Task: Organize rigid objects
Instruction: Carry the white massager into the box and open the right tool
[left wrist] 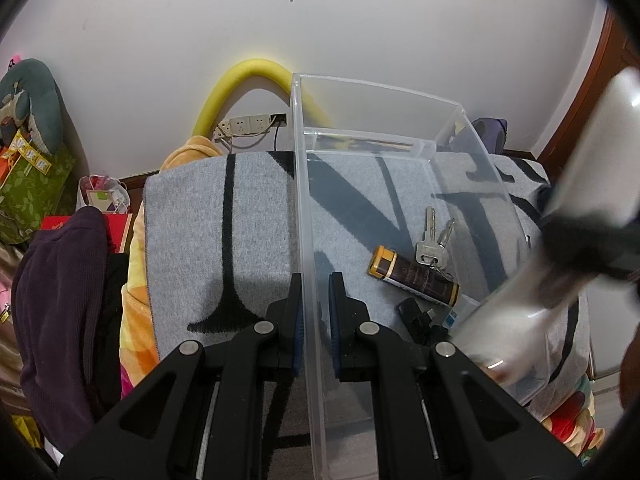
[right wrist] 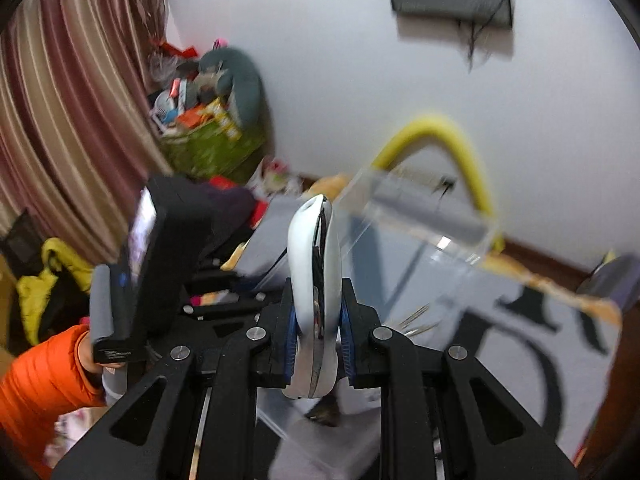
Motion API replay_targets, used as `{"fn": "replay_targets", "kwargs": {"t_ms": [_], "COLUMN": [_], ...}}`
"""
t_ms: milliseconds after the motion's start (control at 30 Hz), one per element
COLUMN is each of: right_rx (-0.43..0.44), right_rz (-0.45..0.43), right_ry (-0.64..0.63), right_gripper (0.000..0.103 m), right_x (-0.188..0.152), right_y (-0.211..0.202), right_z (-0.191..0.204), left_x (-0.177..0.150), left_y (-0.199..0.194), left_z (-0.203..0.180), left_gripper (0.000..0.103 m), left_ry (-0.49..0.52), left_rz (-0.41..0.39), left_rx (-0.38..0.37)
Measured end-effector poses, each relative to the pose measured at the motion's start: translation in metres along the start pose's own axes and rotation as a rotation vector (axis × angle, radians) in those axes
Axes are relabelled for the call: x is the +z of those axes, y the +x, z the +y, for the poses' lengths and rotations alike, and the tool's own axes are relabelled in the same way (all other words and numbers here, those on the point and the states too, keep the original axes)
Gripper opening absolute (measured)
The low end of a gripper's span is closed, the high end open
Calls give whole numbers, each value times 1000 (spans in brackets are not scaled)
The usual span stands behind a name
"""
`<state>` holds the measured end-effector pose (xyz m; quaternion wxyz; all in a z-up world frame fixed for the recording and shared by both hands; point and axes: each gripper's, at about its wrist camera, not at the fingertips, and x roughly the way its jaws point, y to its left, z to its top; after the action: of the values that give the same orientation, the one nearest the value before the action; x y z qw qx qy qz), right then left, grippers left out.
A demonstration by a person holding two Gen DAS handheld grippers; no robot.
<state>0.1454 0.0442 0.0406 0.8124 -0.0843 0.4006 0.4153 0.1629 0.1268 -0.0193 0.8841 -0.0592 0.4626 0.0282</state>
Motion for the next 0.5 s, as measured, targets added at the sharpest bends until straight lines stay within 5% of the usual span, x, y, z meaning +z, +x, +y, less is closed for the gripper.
{"fn": "replay_targets", "kwargs": {"t_ms": [233, 500], "right_rx": [15, -96], "right_rz": [88, 110], "right_ry": [51, 31], "right_gripper": [17, 18], "right_x": [-4, 6], "right_y": [51, 78], "right_z": [-14, -16], "left_x": [-1, -1], "left_y": [0, -1], "left_z": [0, 2], "left_gripper": [8, 8], "left_ry": [2, 1], "left_rz": [-1, 0], "left_rx": [1, -4]}}
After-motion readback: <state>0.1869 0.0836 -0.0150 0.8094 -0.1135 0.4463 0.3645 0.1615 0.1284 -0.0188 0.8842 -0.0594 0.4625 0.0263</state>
